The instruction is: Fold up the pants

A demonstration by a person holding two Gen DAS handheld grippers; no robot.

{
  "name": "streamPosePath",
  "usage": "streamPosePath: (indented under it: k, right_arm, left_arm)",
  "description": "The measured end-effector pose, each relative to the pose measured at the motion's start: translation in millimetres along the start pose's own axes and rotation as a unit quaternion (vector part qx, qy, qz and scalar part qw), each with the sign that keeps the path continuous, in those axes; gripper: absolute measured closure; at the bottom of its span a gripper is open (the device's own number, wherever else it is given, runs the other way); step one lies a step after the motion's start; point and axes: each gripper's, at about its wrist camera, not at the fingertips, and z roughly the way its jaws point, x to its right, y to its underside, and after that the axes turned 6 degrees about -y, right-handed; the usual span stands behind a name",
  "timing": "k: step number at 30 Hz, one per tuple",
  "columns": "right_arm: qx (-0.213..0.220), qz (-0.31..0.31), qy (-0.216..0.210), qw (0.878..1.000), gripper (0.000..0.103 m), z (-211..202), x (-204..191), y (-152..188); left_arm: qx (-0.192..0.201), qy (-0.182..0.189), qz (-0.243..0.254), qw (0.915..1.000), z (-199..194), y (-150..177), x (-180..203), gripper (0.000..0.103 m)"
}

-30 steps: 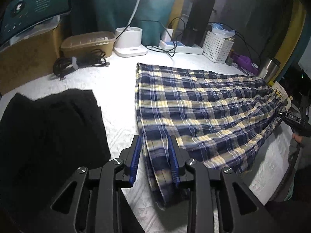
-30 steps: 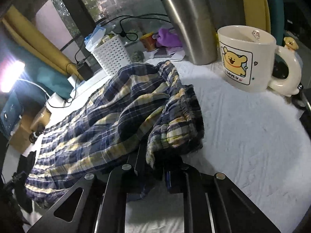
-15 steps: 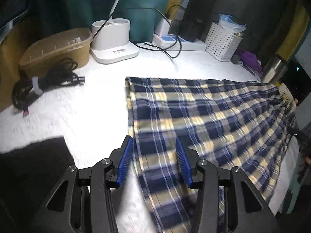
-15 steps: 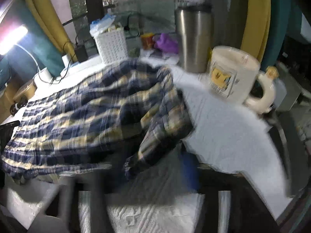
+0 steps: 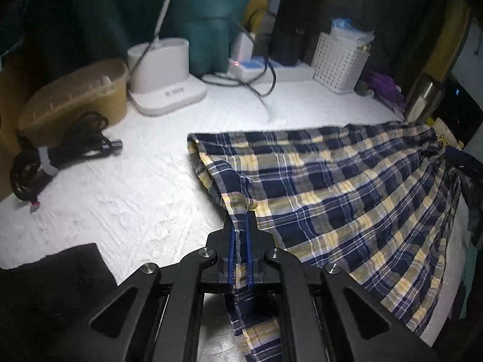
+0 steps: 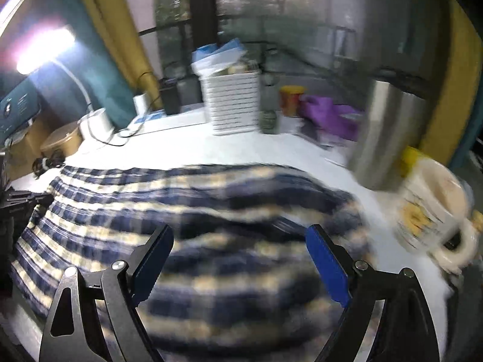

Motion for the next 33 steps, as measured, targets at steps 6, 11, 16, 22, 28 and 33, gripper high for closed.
streamPosePath:
  k: [6, 11, 16, 22, 28, 33]
  right_arm:
    - [-0.049, -0.023, 0.026, 0.998, 0.012, 60.1, -14.7, -20.2]
    - [-0.068, 0.022, -0.001, 0.997, 0.012, 77.7, -3.3, -21.9]
    - [-0.051, 0.035, -0.016, 0.998, 0.012, 78.5, -2.7, -33.3]
    - [-0.085, 0.013, 0.022, 0.996, 0.013, 113.3, -11.2, -28.9]
    - [-0.08, 0.03, 0.03, 0.996, 0.012, 105.7, -11.6, -35.0]
    - [-0.073, 0.003, -0.017, 0.997, 0.013, 84.8, -47.9, -30.8]
  left_arm:
    - [-0.01, -0.06, -0.027, 0.9978, 12.8, 0.2, -22.6, 0.102]
    - [0.0, -0.027, -0.037, 0.999, 2.3, -2.7, -23.8, 0.101]
    - [0.017, -0.016, -0.037, 0.9991, 5.7, -17.0, -21.0, 0.075]
    - [0.012, -0.02, -0.009, 0.9997, 24.1, -24.4, -12.8, 0.058]
    - [0.01, -0.059, -0.026, 0.9979, 25.7, -20.9, -25.5, 0.082]
    - [0.069, -0.015, -0.052, 0.9961, -5.4, -24.9, -31.8, 0.072]
